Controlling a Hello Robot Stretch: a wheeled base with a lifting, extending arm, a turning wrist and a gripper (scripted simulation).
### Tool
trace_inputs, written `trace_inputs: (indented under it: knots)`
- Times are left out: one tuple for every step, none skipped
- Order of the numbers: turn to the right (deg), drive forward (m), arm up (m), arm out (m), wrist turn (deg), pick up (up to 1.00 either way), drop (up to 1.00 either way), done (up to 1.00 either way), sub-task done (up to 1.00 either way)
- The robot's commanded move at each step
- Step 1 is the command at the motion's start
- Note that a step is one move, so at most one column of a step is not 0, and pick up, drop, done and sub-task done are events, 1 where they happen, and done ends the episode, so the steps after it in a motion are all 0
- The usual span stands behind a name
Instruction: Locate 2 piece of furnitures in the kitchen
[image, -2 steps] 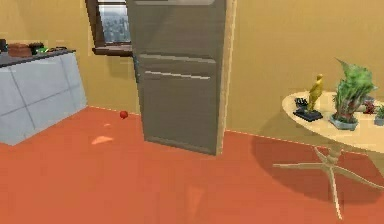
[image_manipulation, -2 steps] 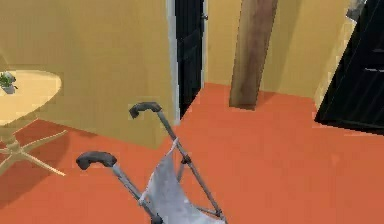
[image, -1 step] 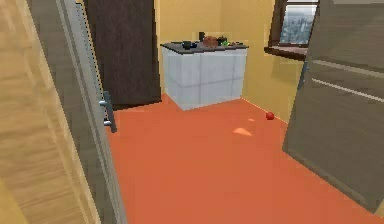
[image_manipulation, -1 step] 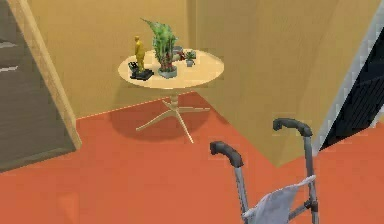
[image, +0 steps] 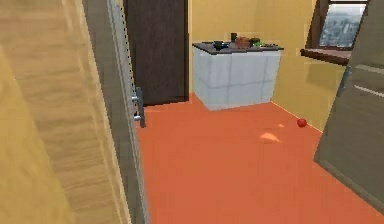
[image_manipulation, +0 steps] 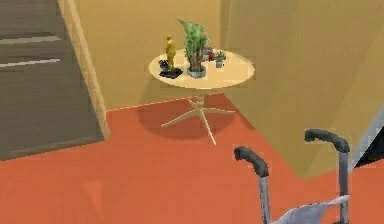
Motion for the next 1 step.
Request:
trace_inputs:
  knots:
    - [0.0, 1.00, 0.00, 0.00, 0.0, 0.00, 0.00, 0.00, 0.00]
